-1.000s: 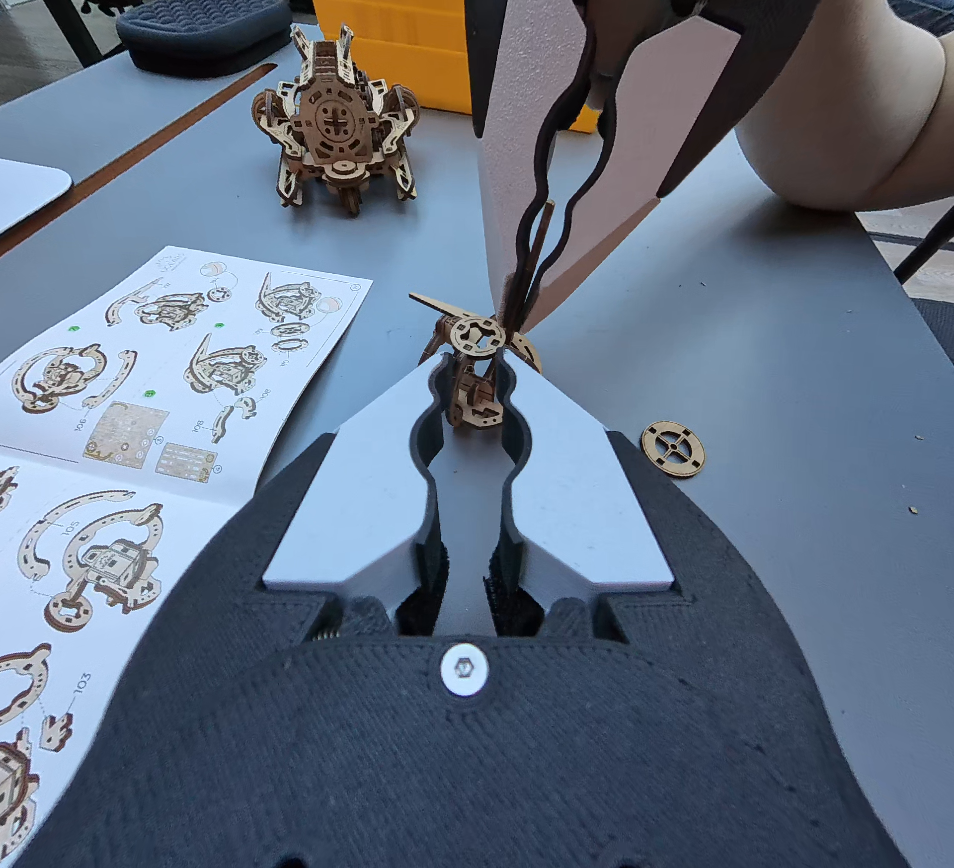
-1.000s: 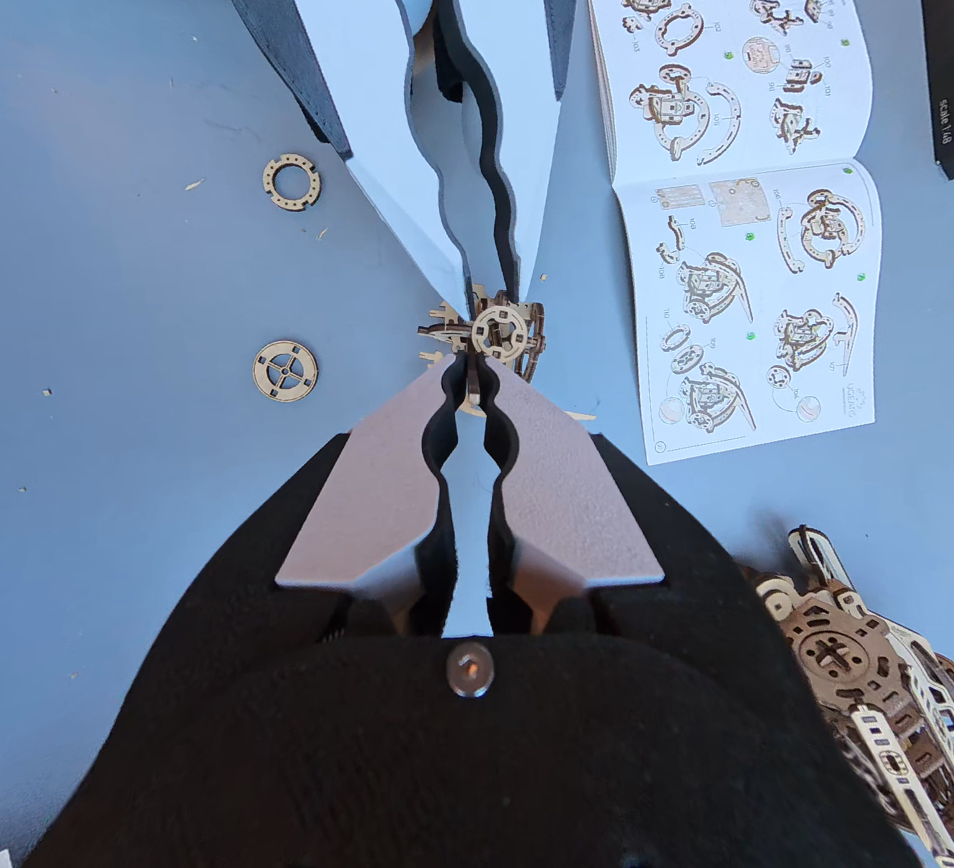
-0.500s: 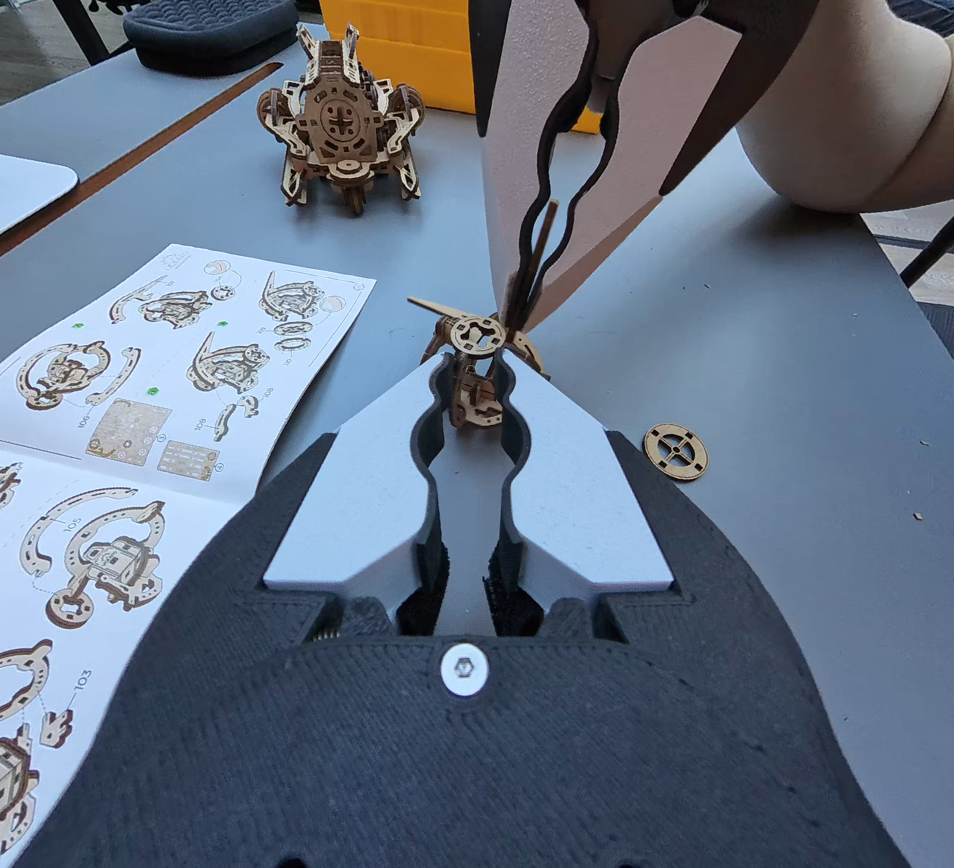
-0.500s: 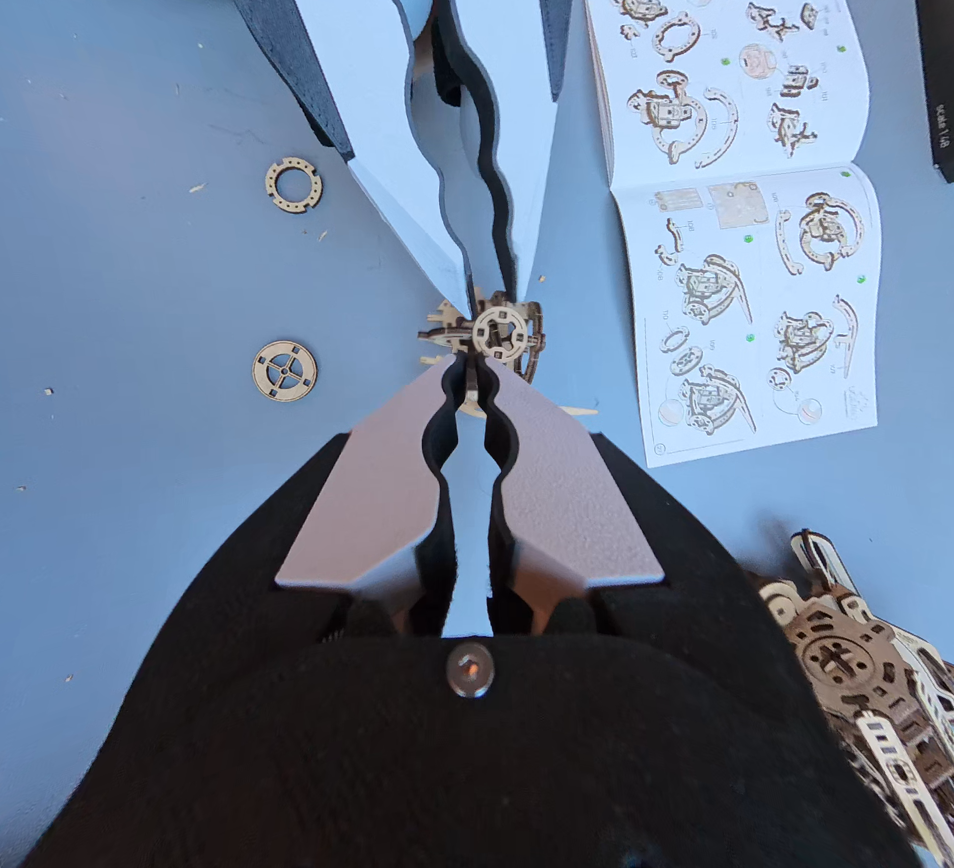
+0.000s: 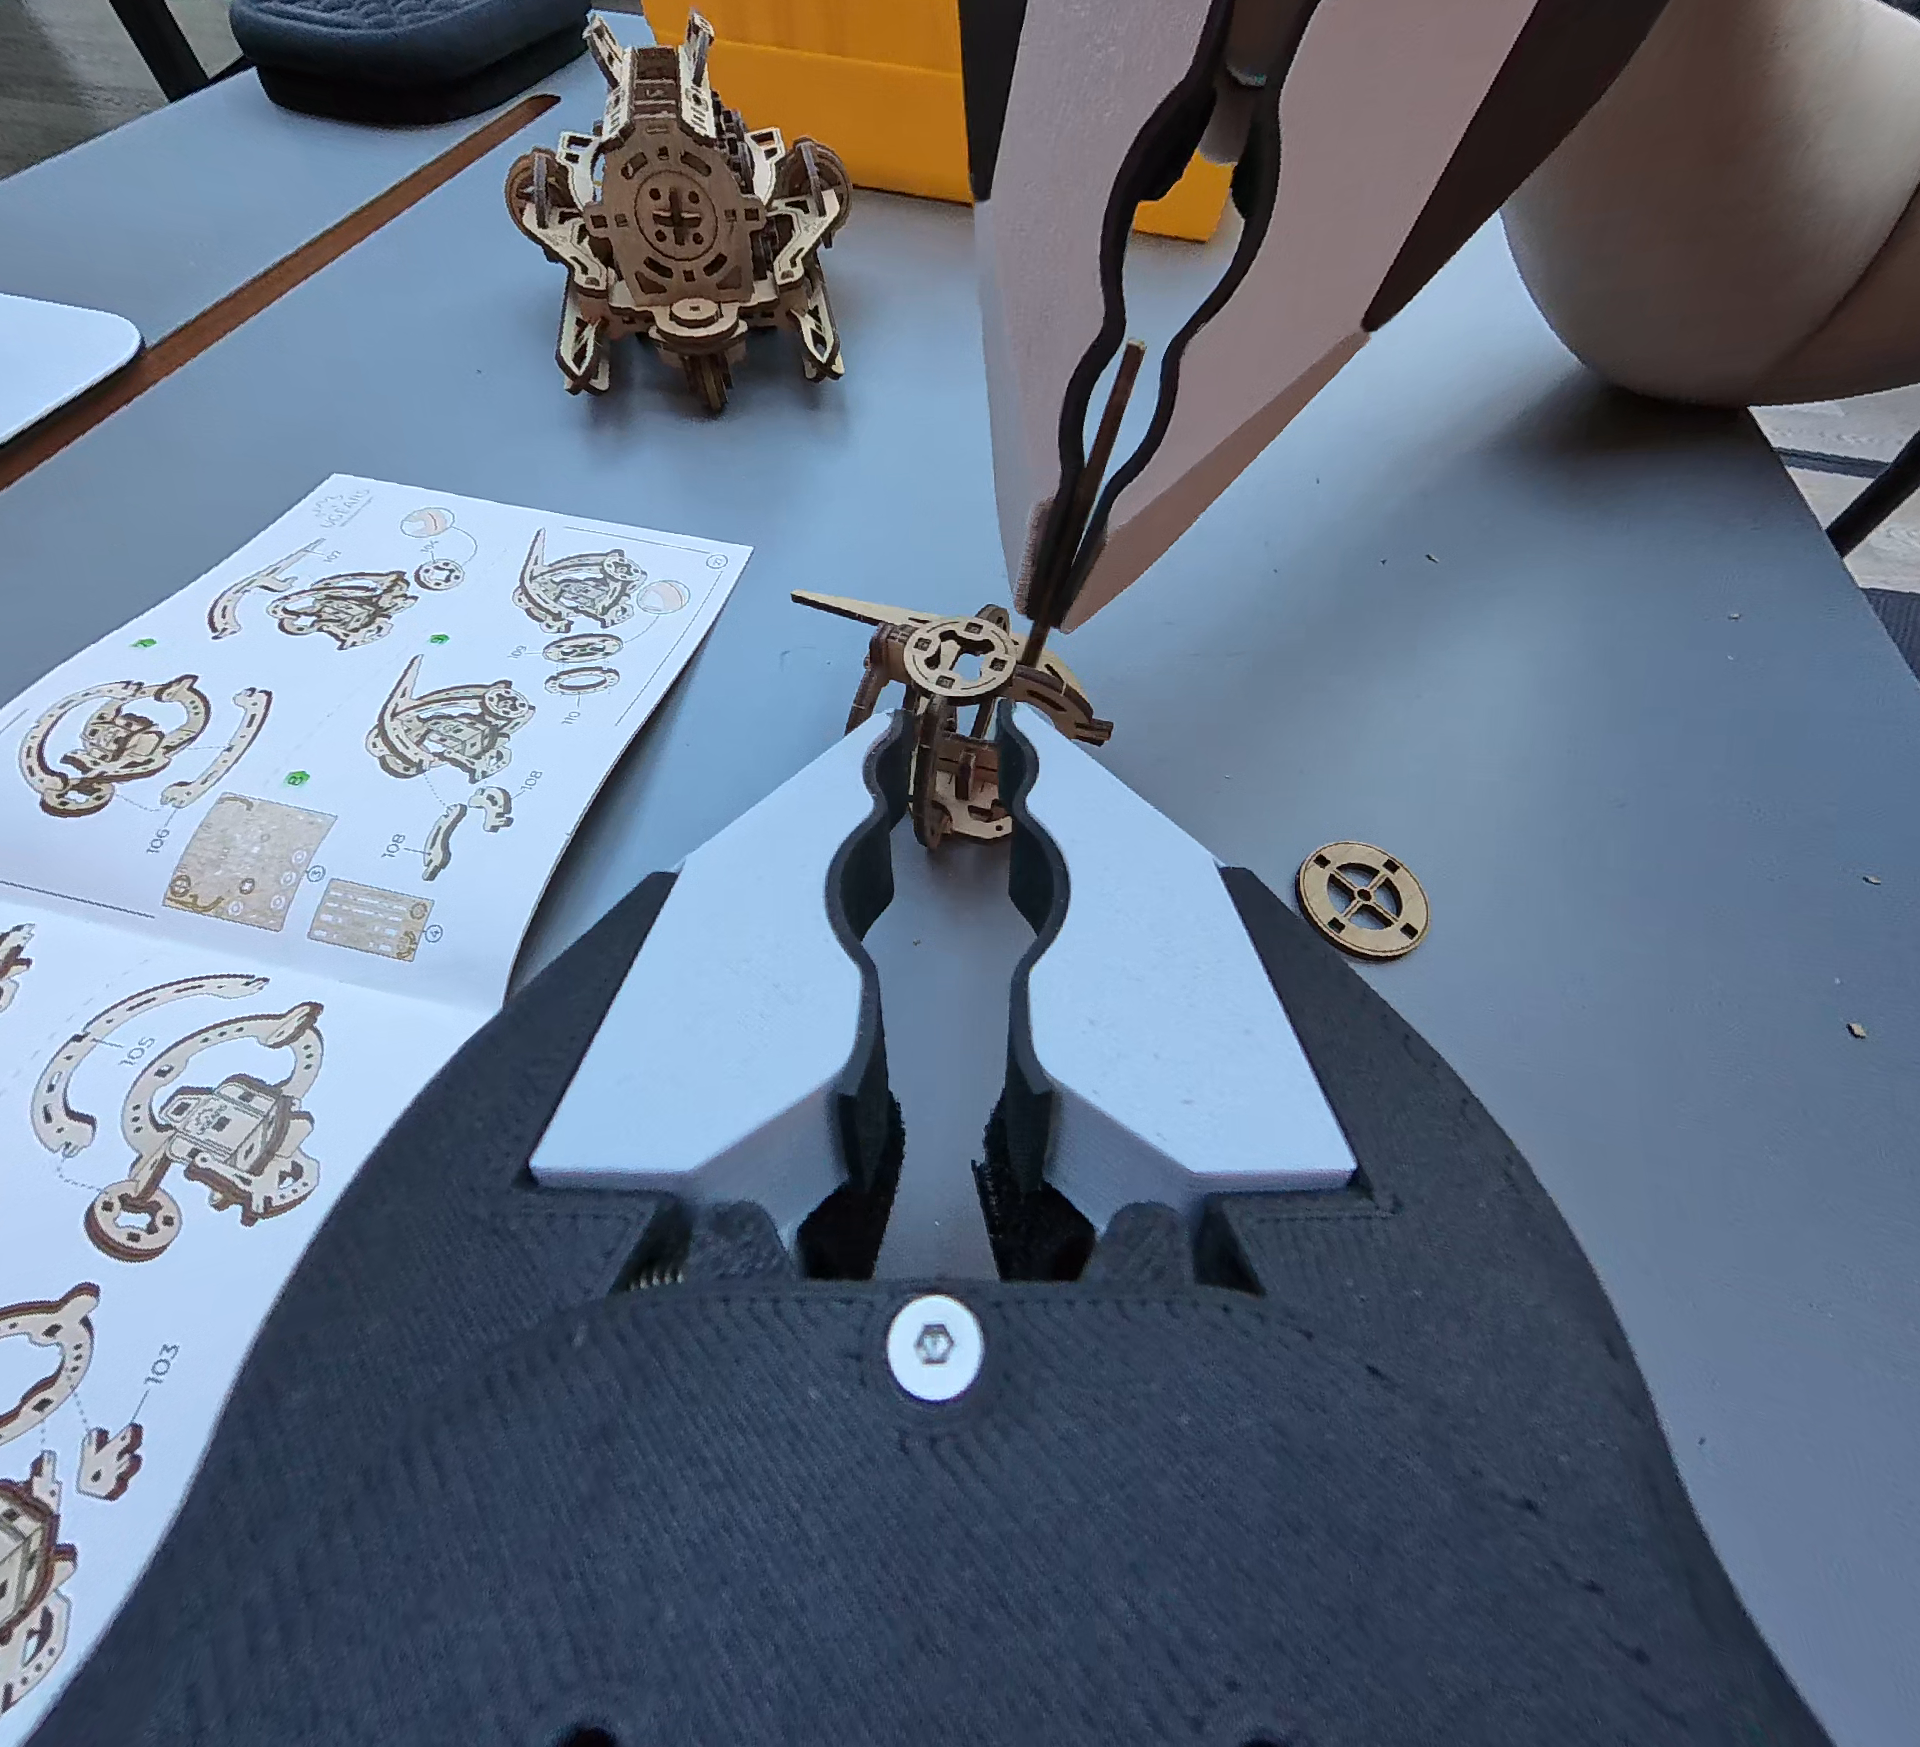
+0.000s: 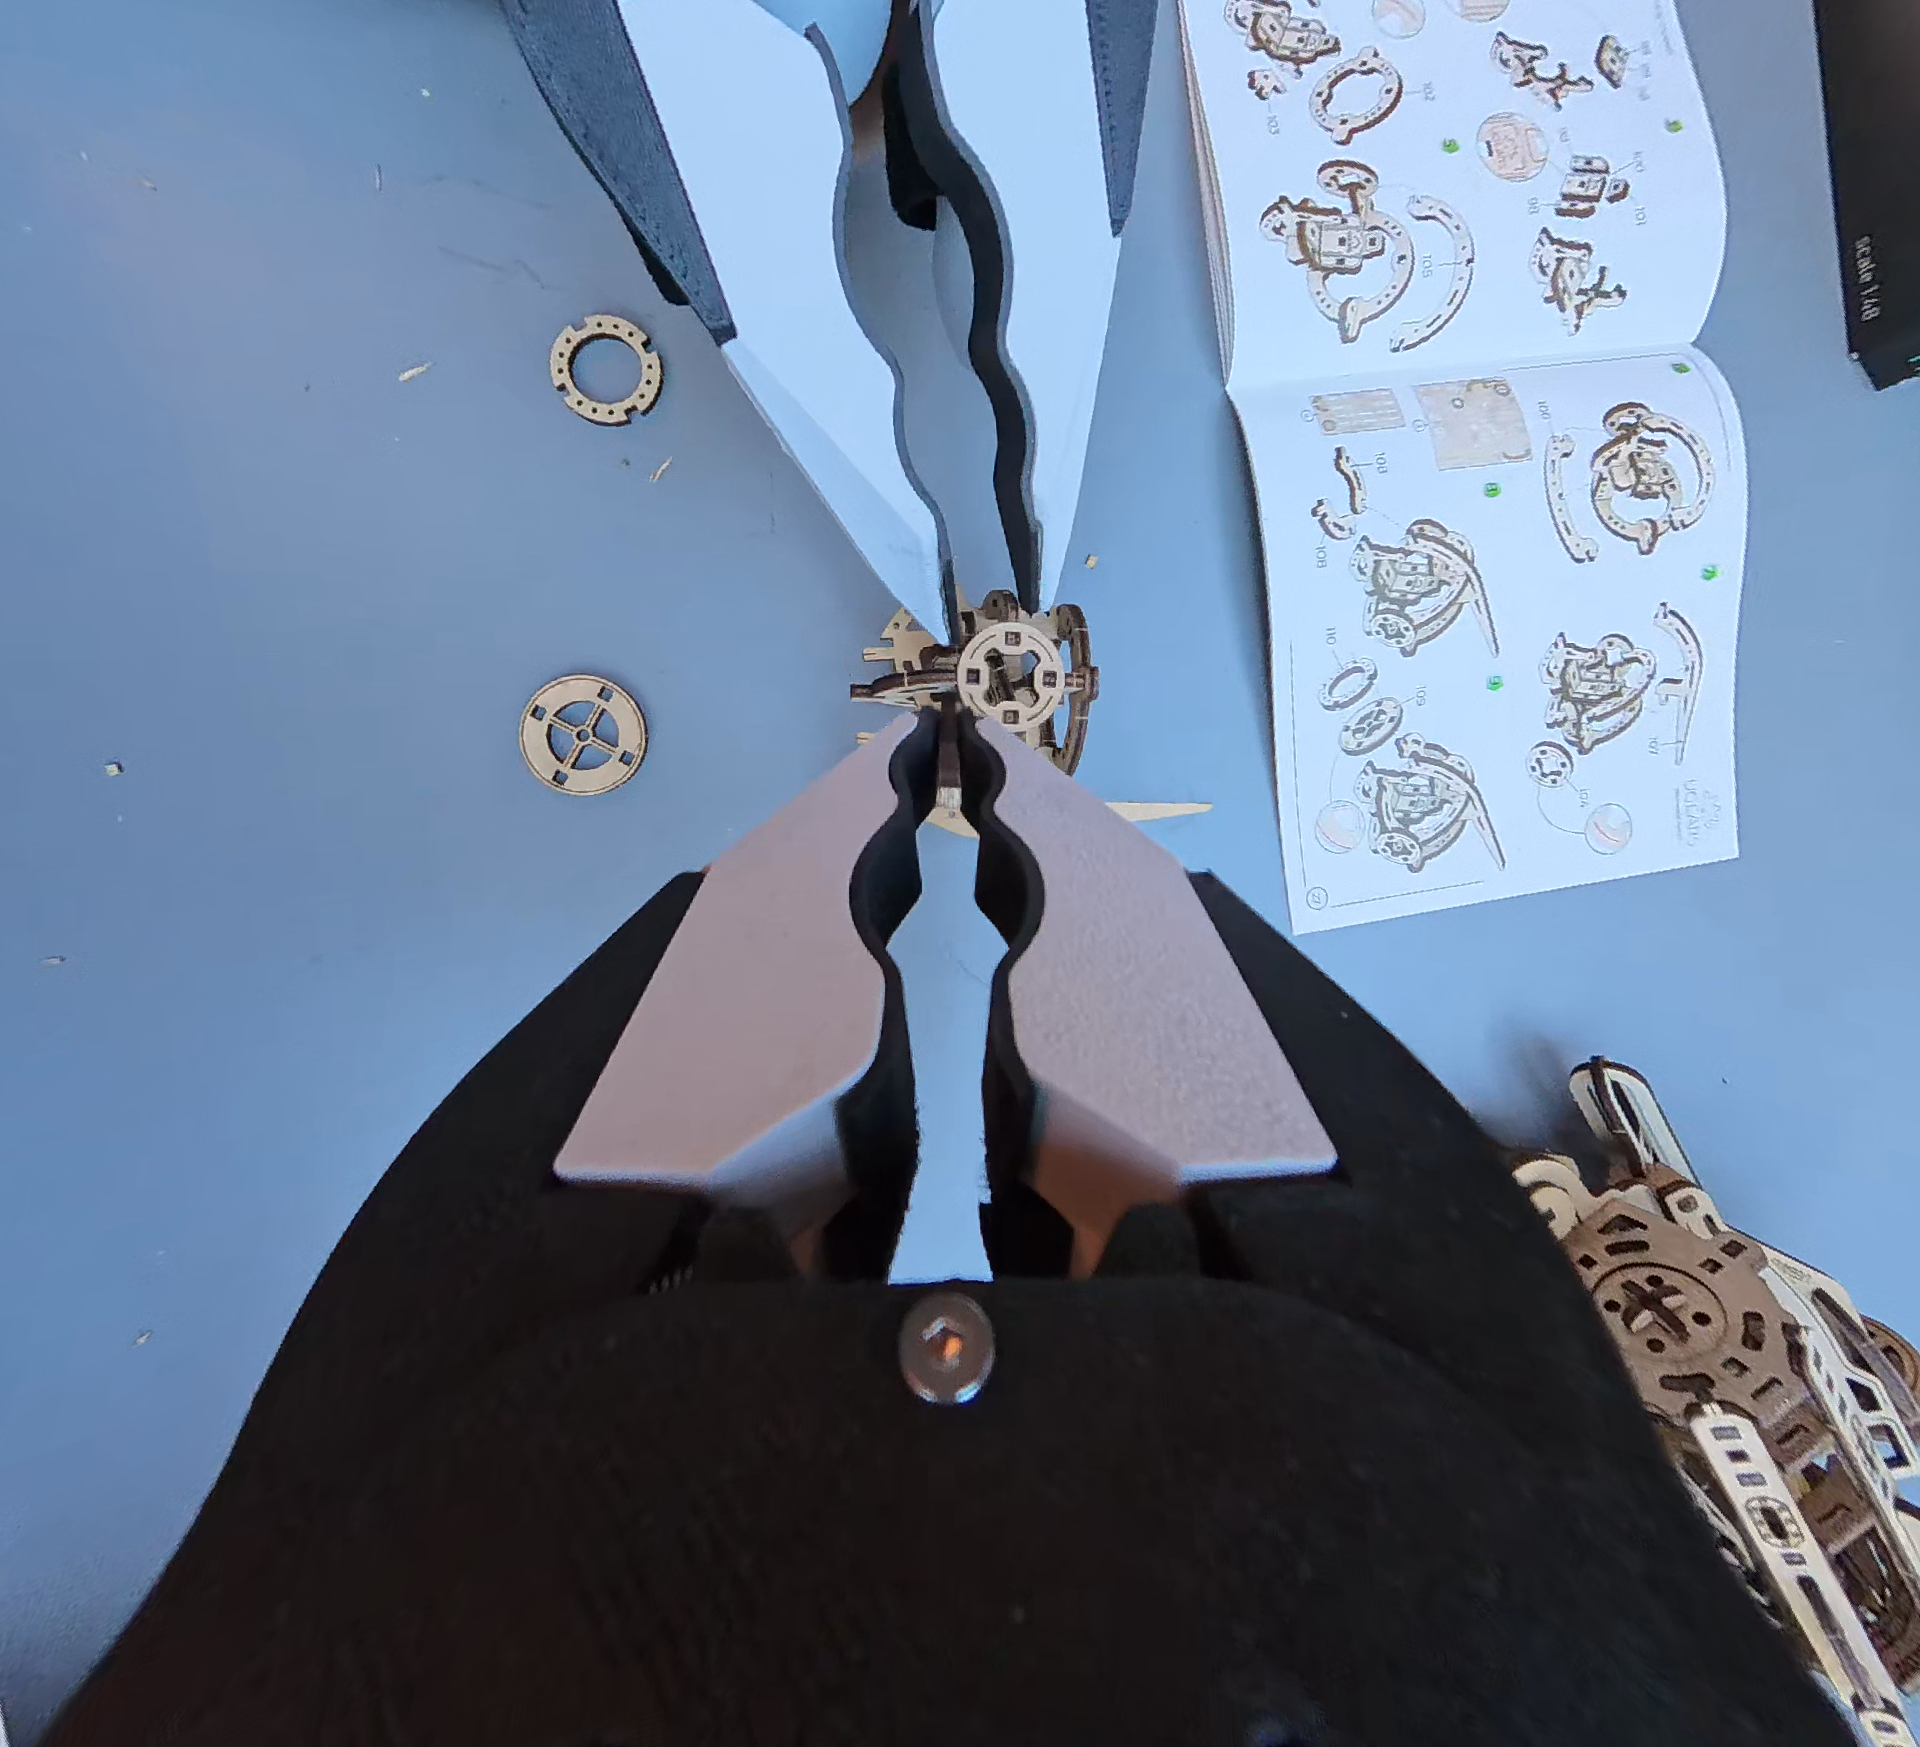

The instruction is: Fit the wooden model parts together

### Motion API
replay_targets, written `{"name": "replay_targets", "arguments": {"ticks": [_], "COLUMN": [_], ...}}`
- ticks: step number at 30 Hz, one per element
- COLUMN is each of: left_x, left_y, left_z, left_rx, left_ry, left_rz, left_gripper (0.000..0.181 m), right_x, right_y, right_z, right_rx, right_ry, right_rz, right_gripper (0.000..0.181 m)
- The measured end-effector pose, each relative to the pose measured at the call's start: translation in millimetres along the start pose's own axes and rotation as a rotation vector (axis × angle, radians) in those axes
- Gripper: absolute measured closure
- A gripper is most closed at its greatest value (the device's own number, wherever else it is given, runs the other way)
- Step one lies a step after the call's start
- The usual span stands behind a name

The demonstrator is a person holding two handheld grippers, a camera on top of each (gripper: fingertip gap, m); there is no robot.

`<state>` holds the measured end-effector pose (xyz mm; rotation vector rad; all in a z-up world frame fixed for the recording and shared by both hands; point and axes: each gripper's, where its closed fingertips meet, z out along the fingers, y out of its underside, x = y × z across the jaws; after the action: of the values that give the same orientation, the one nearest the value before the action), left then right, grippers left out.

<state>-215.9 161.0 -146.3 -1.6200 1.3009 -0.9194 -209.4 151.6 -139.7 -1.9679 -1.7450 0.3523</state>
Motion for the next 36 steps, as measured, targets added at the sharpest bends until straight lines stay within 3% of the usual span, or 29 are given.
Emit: {"name": "replay_targets", "arguments": {"ticks": [36], "left_x": [2.6], "left_y": [2.1], "left_z": [1.3], "left_rx": [-0.015], "left_ry": [0.009], "left_rz": [0.011], "left_gripper": [0.169], "right_x": [-1.4], "right_y": [1.9], "right_z": [1.0], "right_rx": [-0.020], "right_ry": [0.005], "right_rz": [-0.014], "right_gripper": [0.180]}}
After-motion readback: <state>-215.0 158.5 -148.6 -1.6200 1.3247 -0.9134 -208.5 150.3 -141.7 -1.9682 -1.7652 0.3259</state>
